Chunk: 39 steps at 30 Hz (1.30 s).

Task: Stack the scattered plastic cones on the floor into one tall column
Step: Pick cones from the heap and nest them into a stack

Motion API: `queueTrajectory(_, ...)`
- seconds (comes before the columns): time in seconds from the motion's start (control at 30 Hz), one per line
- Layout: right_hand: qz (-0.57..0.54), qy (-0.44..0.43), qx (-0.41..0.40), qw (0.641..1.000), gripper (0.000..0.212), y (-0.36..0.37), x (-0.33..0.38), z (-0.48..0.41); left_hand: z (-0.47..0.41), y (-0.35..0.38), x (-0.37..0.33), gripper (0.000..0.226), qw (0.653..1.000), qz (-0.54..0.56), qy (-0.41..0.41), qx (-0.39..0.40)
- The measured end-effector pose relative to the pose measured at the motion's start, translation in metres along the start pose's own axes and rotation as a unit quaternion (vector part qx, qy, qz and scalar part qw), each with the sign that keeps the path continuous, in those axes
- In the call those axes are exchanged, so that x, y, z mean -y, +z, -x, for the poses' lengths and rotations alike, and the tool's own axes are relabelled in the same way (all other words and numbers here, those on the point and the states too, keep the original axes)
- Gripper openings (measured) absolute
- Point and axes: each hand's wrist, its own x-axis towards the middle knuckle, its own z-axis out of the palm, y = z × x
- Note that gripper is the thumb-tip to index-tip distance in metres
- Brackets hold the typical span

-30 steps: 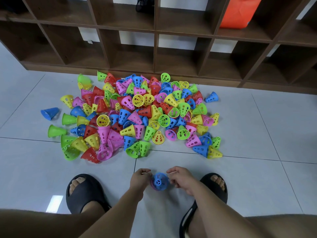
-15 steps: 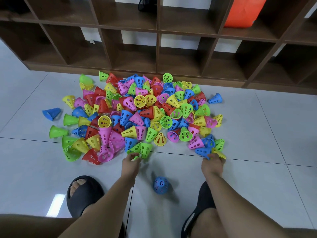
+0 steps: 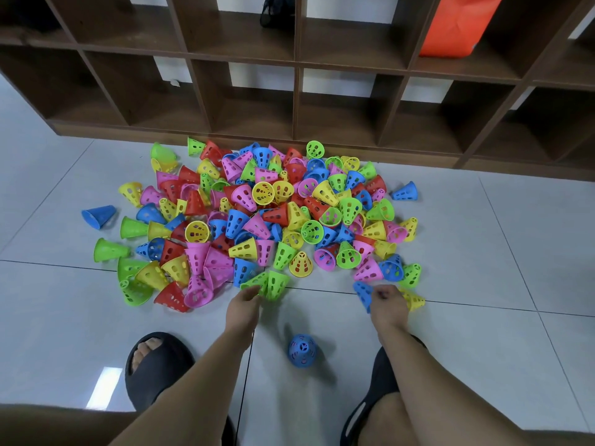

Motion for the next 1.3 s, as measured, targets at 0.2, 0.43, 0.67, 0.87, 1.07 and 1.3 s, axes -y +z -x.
queueTrajectory(0.2,-0.204,0.069,0.107,0.971,0.017,0.009,0.032,0.022,0.011,-0.005,0.001,0.008,0.990,0.046,-0.012,-0.134)
queueTrajectory(0.43,-0.322,0.196,0.354,0.856,0.015,-0.001,0.047,0.039,0.037,0.014,-0.013,0.022,0.983,0.158,-0.086,0.040)
queueTrajectory(0.67,-0.291,0.239,0.480,0.792,0.017,-0.017,0.028,0.059,0.055,0.021,-0.001,0.019,0.973,0.040,-0.087,0.208)
queueTrajectory(0.87,-0.217,0.249,0.516,0.791,0.005,-0.020,0.017,0.068,0.061,0.023,0.015,0.013,0.978,-0.036,-0.062,0.196)
queueTrajectory(1.07,-0.128,0.244,0.520,0.808,0.018,-0.005,0.004,0.074,0.067,0.022,0.028,0.013,0.984,-0.065,-0.043,0.161)
queueTrajectory(1.3,-0.045,0.190,0.402,0.895,0.006,0.003,-0.007,0.067,0.062,0.028,0.031,0.009,0.991,-0.066,-0.048,0.111)
